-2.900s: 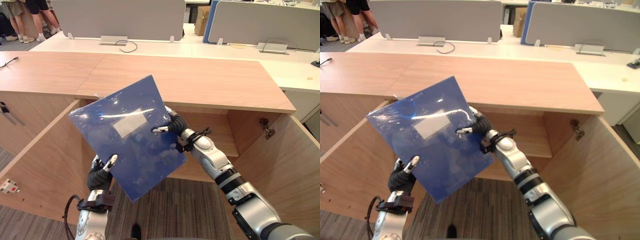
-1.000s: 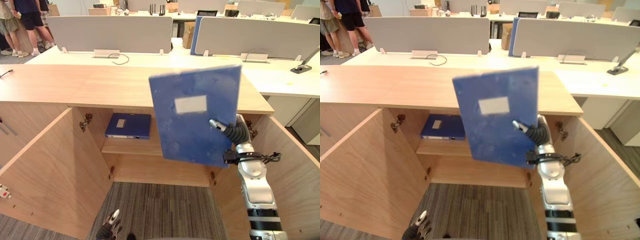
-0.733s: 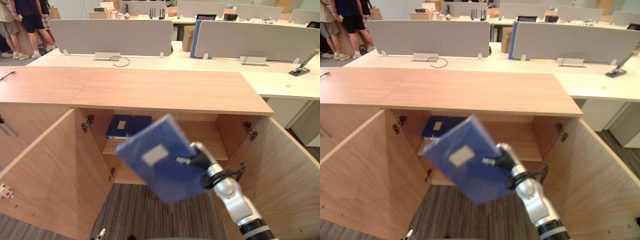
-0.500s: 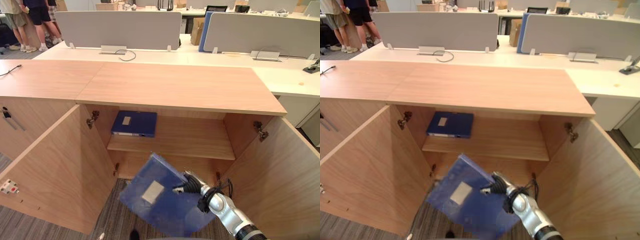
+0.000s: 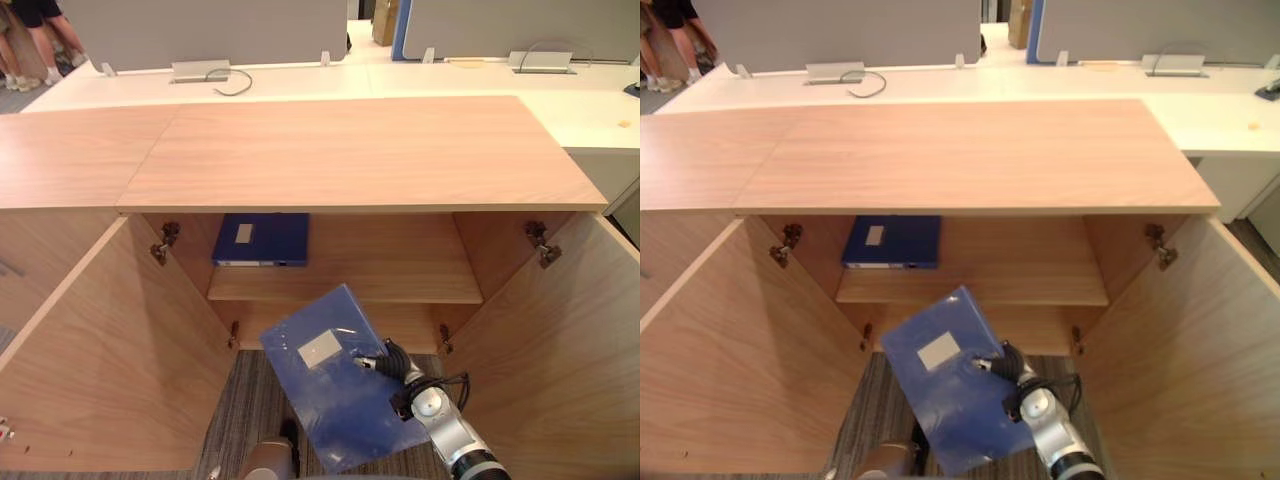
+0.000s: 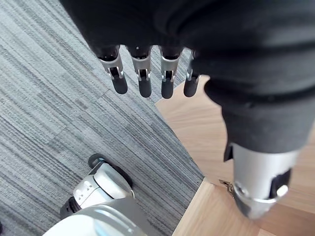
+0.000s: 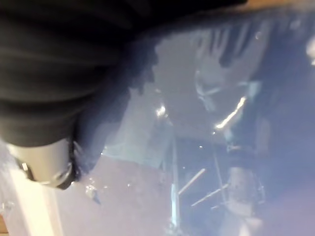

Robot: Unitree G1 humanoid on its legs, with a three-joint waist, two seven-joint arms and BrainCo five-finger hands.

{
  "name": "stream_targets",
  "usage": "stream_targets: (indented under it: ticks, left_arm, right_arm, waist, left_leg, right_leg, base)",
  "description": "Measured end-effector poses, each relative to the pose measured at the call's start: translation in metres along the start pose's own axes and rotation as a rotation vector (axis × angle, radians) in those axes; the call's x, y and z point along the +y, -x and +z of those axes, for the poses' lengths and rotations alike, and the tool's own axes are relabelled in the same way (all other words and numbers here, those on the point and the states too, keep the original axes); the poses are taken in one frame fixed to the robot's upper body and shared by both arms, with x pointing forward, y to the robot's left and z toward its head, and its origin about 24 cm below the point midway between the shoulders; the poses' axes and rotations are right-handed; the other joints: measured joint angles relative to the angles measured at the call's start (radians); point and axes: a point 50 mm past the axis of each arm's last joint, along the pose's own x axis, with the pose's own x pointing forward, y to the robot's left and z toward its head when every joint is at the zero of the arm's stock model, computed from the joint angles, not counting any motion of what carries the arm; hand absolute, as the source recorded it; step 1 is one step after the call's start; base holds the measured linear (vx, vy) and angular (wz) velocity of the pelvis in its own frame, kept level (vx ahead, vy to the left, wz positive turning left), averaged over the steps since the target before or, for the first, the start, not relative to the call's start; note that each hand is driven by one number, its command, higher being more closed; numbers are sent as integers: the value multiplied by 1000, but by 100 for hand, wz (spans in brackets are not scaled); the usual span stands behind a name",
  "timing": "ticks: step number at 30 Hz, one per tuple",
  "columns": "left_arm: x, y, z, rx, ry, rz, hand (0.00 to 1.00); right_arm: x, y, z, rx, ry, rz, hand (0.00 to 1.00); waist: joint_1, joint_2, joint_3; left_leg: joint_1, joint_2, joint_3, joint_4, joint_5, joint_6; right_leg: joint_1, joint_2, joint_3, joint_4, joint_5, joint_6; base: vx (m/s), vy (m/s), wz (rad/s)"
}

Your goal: Walk over to the cabinet, pick up the folder, carry it to the office cabinet, place the folder inside the office cabinet, then close the office cabinet door

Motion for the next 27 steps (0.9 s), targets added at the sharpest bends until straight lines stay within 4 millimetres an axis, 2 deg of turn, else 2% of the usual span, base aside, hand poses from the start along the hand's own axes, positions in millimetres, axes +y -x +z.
stream_targets:
  ticks: [2,4,5,6,7,8,9,10,11,12,13,15,17,18,19,20,21,23,25,27]
  left_arm:
    - [-1,0,1,-5,-1,-2,0]
    - [-3,0,1,-6,-2,-7,0]
    - [-4,1,0,-6,-1,-9,0]
    - [-6,2,-2,-3,6,-14,0]
    - [-7,5,-7,3,20,-14,0]
    - [-7,6,-8,3,21,-15,0]
    - [-7,6,-8,-1,18,-17,0]
    - [-7,6,-8,-1,13,-18,0]
    - [-7,6,-9,1,9,-20,0]
    - [-6,7,-9,3,3,-19,0]
    - [-6,7,-9,4,-7,-20,0]
    - [-8,6,-5,-14,-35,-35,0]
    - [-6,7,-6,-7,-42,-33,0]
    - [-3,7,-6,-7,-48,-27,0]
    - [1,6,-4,-13,-54,-19,0]
    - [9,5,-1,-17,-73,0,0]
    - [9,7,-8,8,-72,-1,0]
    - [4,9,-14,29,-60,-12,0]
    - [2,9,-15,32,-53,-15,0]
    - [2,9,-14,29,-52,-14,0]
  right_arm:
    - [0,-3,6,-15,-14,-3,100]
    - [1,-4,8,-13,-24,-4,100]
    - [1,-4,7,-10,-23,-4,100]
    - [0,-5,4,4,-17,-3,100]
    - [0,-6,-3,46,-10,2,100]
    - [0,-5,-6,59,-10,3,100]
    - [0,-5,-8,73,-14,2,100]
    - [0,-5,-10,80,-17,0,100]
    - [0,-5,-10,83,-19,-2,100]
    - [0,-6,-8,78,-26,-3,100]
    - [1,-7,-6,73,-42,-1,100]
    - [5,-7,-1,61,-119,-7,100]
    - [5,-4,0,52,-192,-19,100]
    - [3,-3,-2,59,-270,-39,100]
    - [3,-3,-1,58,-311,-50,100]
    - [1,-3,1,53,-394,-80,100]
    - [-5,-2,-3,62,-456,-113,100]
    - [-18,0,-6,53,-568,-163,100]
    - [-30,2,-6,35,-669,-226,100]
    - [-42,8,-10,20,-778,-290,100]
  waist:
    - [1,5,-3]
    - [14,9,-6]
    - [18,13,-9]
    - [28,25,-15]
    - [33,39,-23]
    - [32,41,-24]
    - [26,43,-25]
    - [23,42,-24]
    - [23,44,-25]
    - [22,50,-28]
    - [21,51,-27]
    - [20,61,-2]
    - [16,63,18]
    - [18,43,24]
    - [19,24,31]
    - [18,-11,41]
    - [20,10,31]
    - [13,39,25]
    - [-5,45,37]
    - [-12,41,43]
  left_leg:
    - [5,-12,20,-4,-9,15]
    - [41,-29,48,-41,-6,28]
    - [52,-34,56,-54,-7,34]
    - [78,-43,77,-84,-12,49]
    - [135,-51,91,-142,-5,55]
    - [158,-58,95,-157,2,60]
    - [195,-71,100,-169,-2,69]
    - [213,-76,102,-177,-8,75]
    - [246,-79,104,-178,-23,84]
    - [267,-72,108,-173,-32,103]
    - [268,-65,107,-163,-38,115]
    - [263,-12,101,-104,-81,122]
    - [262,18,96,-50,-120,110]
    - [261,16,96,-3,-153,96]
    - [258,5,96,24,-172,85]
    - [250,-17,96,83,-216,70]
    - [223,11,89,140,-252,53]
    - [174,37,78,183,-274,42]
    - [133,41,54,224,-287,31]
    - [81,41,24,285,-314,28]
  right_leg:
    - [-5,-20,5,-3,11,18]
    - [-10,-49,18,4,31,48]
    - [-16,-61,20,19,33,51]
    - [-49,-78,25,81,33,51]
    - [-107,-109,22,230,32,50]
    - [-132,-124,14,303,32,46]
    - [-164,-154,-11,407,38,26]
    - [-181,-176,-41,473,50,-18]
    - [-198,-215,-123,565,90,-97]
    - [-215,-247,-177,633,116,-144]
    - [-224,-251,-194,657,91,-144]
    - [-274,-204,-233,665,-12,-113]
    - [-292,-170,-266,591,-22,-86]
    - [-285,-166,-287,505,-14,-84]
    - [-284,-170,-296,465,21,-88]
    - [-284,-193,-304,429,49,-54]
    - [-282,-170,-305,429,33,-47]
    - [-308,-150,-320,435,18,-54]
    - [-332,-151,-338,466,-4,-57]
    - [-358,-177,-364,532,-47,-56]
  base:
    - [91,104,-23]
    - [98,74,-31]
    - [121,109,-36]
    - [141,136,-57]
    - [149,159,-56]
    - [174,205,-35]
    - [139,188,-5]
    - [141,183,-2]
    - [150,161,-13]
    - [149,144,-16]
    - [153,129,-14]
    - [64,24,-3]
    - [18,-55,10]
    - [15,-101,15]
    - [7,-154,11]
    - [17,-186,-5]
    - [30,-193,-5]
    - [55,-127,3]
    - [54,-104,25]
    - [63,-74,44]
